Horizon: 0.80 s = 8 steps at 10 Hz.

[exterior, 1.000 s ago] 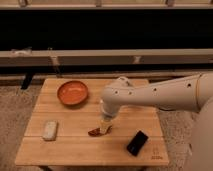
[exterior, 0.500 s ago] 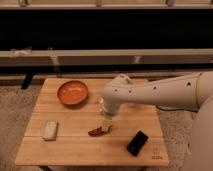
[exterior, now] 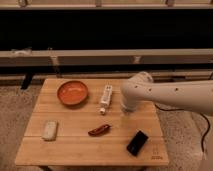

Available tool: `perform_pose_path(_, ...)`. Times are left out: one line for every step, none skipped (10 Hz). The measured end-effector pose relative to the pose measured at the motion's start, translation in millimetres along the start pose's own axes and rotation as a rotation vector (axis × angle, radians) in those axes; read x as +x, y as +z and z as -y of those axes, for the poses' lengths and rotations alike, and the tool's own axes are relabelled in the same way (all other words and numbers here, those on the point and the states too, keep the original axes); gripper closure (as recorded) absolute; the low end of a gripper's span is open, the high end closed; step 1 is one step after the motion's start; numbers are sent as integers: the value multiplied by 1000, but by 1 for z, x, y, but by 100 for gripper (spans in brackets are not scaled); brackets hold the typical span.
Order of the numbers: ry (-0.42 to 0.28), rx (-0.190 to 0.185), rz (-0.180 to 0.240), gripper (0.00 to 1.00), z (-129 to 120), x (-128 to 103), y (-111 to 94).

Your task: Push the eraser across the table

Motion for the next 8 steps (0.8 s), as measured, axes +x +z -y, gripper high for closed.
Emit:
perform_pose_path(3, 1, -5, 42, -3, 18, -2)
perform_pose_path(6, -3, -10, 51, -5, 31, -2)
perform_pose_path(16, -10, -18, 63, -3, 49, 2)
perform_pose_path(24, -17, -28, 72, 3, 62, 6)
perform_pose_path(27, -22, -35, 84, 14, 75, 12)
perform_pose_path(35, -28, -47, 94, 21, 90, 18)
perform_pose_path(45, -33, -55, 99, 25, 101, 21)
perform_pose_path(54, -39, -60, 100, 26, 110, 25)
